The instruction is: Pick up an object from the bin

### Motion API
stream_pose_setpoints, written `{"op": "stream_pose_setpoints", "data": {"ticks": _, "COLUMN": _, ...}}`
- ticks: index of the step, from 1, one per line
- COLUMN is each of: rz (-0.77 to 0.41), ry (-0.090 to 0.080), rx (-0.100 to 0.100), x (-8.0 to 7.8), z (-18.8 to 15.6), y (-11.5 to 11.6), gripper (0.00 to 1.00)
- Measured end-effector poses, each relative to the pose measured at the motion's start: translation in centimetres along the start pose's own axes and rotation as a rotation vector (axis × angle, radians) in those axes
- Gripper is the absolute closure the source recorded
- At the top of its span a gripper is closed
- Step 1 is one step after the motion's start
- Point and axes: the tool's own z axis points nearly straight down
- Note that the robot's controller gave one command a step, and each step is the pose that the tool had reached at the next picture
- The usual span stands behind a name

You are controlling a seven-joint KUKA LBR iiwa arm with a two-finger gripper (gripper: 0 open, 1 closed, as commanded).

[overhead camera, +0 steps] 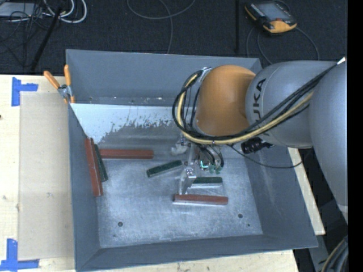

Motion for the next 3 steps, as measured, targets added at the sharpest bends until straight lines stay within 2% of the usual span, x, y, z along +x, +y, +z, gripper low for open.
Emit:
{"op": "stream_pose_setpoints", "data": {"ticks": 1, "rz": 0.001, "ry": -0.007, "rx": -0.001, "x": -0.2, "z": -0.4, "y": 0.0, "gripper": 0.0}}
{"op": "stream_pose_setpoints", "data": {"ticks": 2, "rz": -0.08, "ry": -0.031, "rx": -0.002, "x": -1.5, "z": 5.0, "y": 0.0, "gripper": 1.0}}
{"op": "stream_pose_setpoints", "data": {"ticks": 3, "rz": -0.08, "ry": -0.031, "rx": -0.002, "x": -1.5, "z": 5.0, "y": 0.0, "gripper": 1.0}}
